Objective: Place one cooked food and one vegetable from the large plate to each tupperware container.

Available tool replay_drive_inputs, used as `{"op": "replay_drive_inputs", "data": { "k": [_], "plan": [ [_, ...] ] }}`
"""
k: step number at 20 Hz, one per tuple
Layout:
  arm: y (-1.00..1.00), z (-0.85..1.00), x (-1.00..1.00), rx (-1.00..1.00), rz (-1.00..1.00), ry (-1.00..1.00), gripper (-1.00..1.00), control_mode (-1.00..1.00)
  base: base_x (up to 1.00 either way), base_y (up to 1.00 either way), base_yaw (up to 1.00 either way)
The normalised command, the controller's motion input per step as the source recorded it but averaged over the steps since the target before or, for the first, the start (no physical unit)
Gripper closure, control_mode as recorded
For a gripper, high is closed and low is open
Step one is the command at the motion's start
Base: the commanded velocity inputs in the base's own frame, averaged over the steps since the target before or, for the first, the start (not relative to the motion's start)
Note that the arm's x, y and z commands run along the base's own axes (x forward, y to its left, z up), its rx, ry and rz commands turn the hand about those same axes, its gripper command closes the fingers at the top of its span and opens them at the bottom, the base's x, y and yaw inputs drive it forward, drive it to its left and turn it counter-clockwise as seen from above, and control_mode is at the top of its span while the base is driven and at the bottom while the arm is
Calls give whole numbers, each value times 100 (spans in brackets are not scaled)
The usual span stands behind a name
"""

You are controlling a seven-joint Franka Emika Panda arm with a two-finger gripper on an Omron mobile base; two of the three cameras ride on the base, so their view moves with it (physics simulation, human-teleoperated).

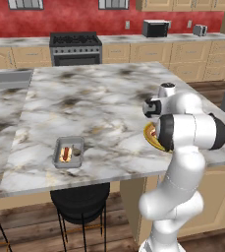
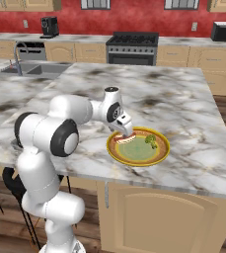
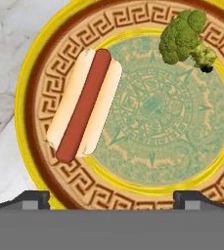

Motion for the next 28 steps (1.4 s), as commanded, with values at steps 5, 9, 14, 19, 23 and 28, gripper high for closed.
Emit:
{"op": "replay_drive_inputs", "data": {
  "k": [5,9,14,19,23,28],
  "plan": [
    [-4,-36,22,0,0,0,-100,-100,0,0,0],
    [-7,-22,19,0,0,0,-100,-100,0,0,0],
    [-15,-20,22,0,0,0,-100,-100,0,0,0],
    [-11,-12,26,0,0,0,-100,-100,0,0,0],
    [-4,-3,26,4,2,0,-100,-100,0,0,0],
    [-7,-14,13,13,1,0,-100,-100,0,0,0]
  ]
}}
